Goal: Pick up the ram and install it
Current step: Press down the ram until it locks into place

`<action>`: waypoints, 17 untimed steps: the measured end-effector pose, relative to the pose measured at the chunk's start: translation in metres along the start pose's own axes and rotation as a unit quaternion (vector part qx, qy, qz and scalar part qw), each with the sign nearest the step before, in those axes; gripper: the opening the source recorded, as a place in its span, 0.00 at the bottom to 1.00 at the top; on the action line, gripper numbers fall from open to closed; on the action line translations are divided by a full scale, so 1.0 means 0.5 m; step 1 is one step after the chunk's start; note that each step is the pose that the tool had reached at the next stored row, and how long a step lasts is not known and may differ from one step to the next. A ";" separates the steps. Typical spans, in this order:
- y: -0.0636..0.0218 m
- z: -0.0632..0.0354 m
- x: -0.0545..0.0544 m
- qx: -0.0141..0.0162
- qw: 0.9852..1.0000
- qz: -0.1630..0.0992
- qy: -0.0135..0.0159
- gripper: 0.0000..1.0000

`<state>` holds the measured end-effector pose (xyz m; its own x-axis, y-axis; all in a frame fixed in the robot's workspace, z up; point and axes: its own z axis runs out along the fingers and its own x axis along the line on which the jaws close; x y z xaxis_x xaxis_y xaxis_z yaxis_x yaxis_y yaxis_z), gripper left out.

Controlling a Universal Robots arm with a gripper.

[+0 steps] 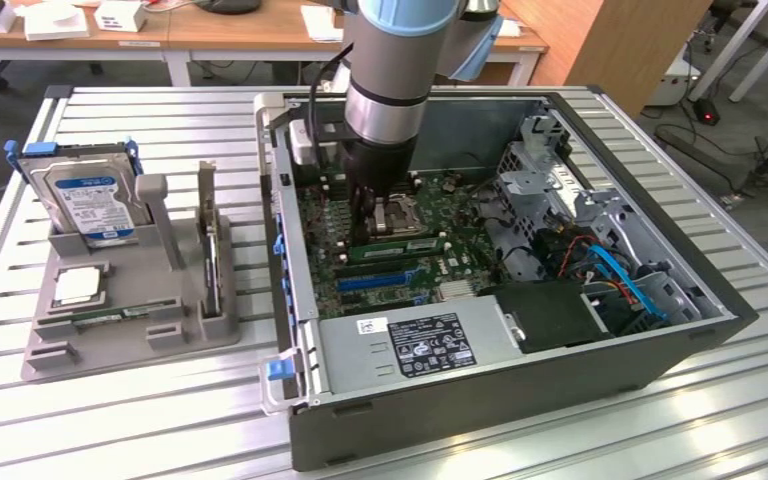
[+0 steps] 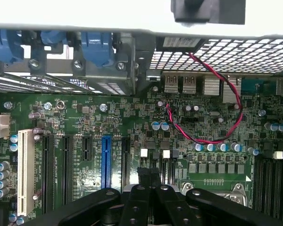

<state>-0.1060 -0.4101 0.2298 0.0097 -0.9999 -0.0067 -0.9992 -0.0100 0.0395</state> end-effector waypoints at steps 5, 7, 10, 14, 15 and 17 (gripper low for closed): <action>0.000 0.001 0.000 0.000 1.000 0.000 0.000 0.09; 0.000 0.002 0.000 0.000 1.000 0.000 0.000 0.09; 0.000 0.002 0.000 0.000 1.000 0.000 0.000 0.09; 0.000 0.005 0.000 0.000 1.000 0.000 0.000 0.09; 0.000 0.005 0.000 0.000 1.000 0.000 0.000 0.09; 0.000 0.005 0.000 0.000 1.000 0.000 0.000 0.09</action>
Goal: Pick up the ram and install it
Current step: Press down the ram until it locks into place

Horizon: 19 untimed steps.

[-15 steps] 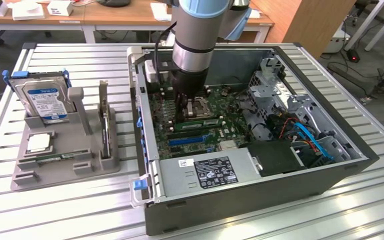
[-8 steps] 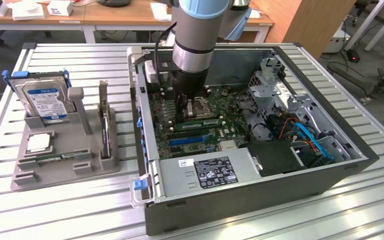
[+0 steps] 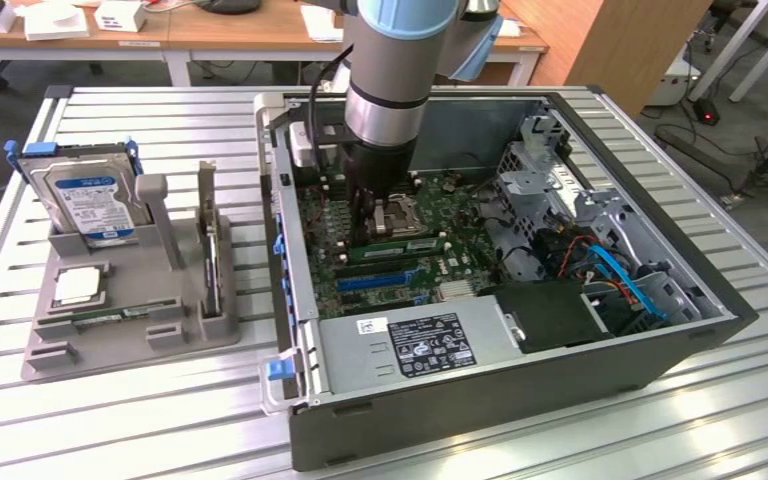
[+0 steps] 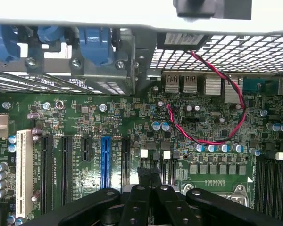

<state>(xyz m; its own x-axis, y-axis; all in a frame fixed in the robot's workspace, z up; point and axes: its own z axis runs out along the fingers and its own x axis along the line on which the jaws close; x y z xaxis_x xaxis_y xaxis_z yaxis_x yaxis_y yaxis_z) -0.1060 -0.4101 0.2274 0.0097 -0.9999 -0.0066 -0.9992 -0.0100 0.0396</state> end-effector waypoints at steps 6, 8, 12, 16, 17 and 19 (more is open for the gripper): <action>0.000 0.003 0.000 0.000 1.000 0.000 0.000 0.09; 0.000 0.003 0.000 0.000 1.000 0.000 0.000 0.09; 0.000 0.004 0.000 0.000 1.000 0.000 0.000 0.09; 0.000 0.004 0.000 0.000 1.000 0.000 0.000 0.09; 0.000 0.004 0.000 0.000 1.000 0.000 0.000 0.09; 0.000 0.005 0.000 0.000 1.000 0.000 0.000 0.09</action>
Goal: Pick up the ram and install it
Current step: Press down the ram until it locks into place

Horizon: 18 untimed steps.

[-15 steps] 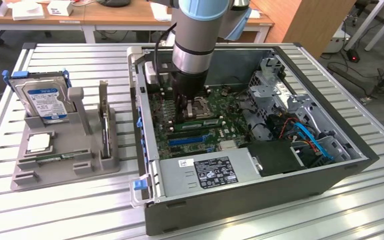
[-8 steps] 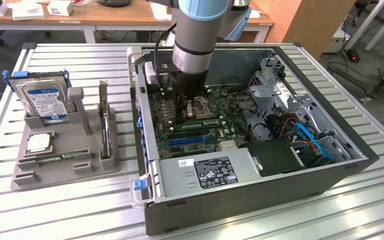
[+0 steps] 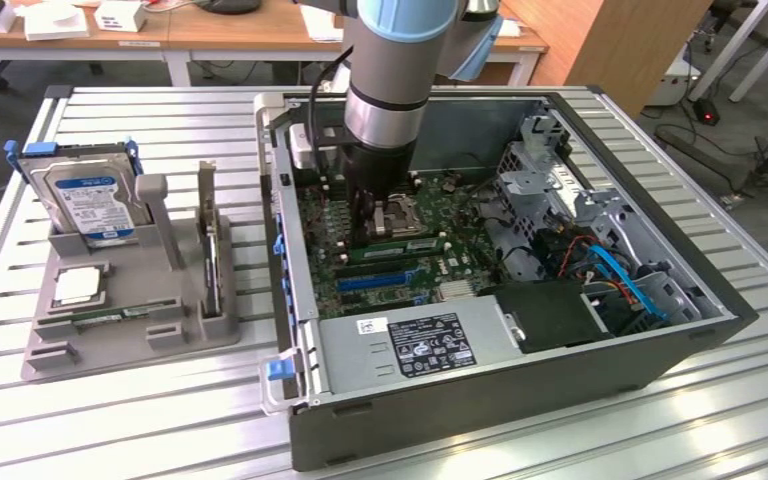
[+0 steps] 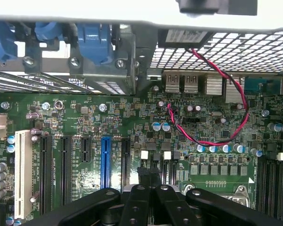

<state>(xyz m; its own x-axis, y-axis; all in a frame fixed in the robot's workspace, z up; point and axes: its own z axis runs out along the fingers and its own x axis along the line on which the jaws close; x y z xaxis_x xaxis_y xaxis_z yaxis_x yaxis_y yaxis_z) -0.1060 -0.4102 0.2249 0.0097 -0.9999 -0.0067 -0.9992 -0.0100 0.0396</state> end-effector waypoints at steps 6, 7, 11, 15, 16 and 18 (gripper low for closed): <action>0.000 0.001 0.000 0.000 1.000 0.000 0.000 0.09; 0.000 0.002 0.000 0.000 1.000 0.000 0.000 0.09; 0.000 0.002 0.000 0.000 1.000 0.000 0.000 0.09; 0.000 0.004 0.000 0.000 1.000 0.000 0.000 0.09; 0.000 0.004 0.000 0.000 1.000 0.000 0.000 0.09; 0.000 0.004 0.000 0.000 1.000 0.000 0.000 0.09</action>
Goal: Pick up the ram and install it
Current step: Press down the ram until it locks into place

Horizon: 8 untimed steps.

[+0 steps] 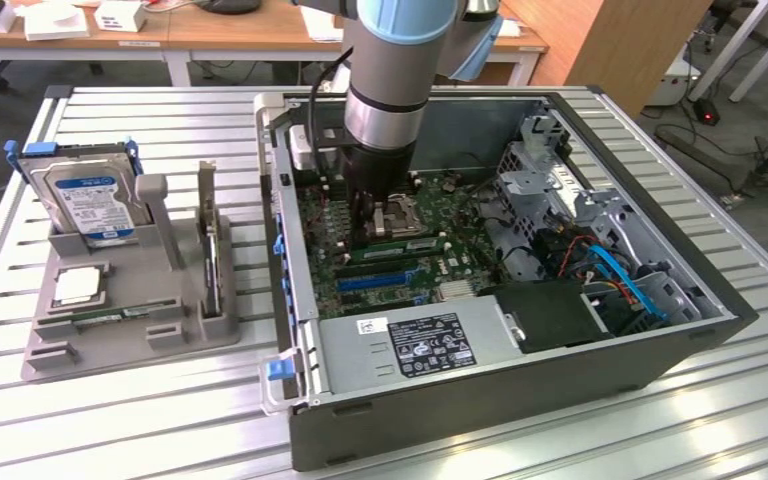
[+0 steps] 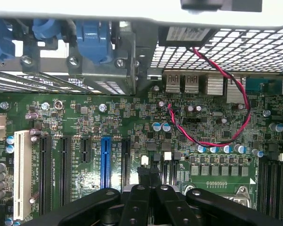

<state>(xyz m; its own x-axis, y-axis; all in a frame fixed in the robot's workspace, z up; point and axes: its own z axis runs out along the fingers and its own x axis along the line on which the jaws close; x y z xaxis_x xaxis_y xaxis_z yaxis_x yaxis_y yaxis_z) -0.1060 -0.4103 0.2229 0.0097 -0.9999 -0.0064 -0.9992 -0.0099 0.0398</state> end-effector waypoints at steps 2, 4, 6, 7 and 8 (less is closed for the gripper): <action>0.000 0.000 0.000 0.000 1.000 0.000 0.000 0.09; 0.000 0.000 0.000 0.000 1.000 0.000 0.000 0.09; 0.000 -0.003 0.000 0.001 1.000 0.000 -0.001 0.09; 0.000 -0.007 0.000 0.000 1.000 0.000 0.000 0.09; 0.000 -0.011 0.000 0.000 1.000 0.000 0.000 0.09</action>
<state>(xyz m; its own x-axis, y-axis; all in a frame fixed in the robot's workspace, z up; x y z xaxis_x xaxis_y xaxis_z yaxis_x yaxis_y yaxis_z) -0.1060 -0.4102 0.2286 0.0097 -0.9999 -0.0065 -0.9992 -0.0099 0.0396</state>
